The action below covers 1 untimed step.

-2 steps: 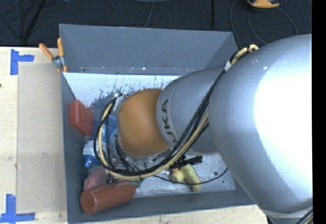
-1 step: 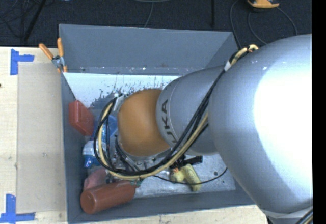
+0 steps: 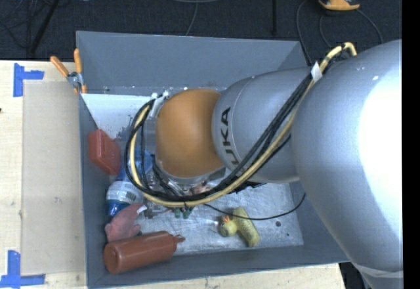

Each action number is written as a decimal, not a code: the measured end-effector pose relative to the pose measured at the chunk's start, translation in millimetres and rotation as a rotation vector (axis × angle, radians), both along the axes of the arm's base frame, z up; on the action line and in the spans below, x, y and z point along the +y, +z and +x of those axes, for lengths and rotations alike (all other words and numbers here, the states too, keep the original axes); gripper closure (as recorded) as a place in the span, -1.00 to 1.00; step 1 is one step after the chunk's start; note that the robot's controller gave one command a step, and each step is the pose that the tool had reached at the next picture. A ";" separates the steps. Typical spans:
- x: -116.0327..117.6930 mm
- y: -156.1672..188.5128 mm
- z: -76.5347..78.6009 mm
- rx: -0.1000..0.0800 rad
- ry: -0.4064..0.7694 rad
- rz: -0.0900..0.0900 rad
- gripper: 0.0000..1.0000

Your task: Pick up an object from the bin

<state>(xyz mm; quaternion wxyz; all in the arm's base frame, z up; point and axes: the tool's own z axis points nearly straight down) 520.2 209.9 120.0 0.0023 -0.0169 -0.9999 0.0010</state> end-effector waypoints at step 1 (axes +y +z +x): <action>4.4 57.8 2.8 0.000 -0.028 0.000 1.00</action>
Offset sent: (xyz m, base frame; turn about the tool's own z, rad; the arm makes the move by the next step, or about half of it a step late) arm 0.0397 0.0317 0.0251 -0.4178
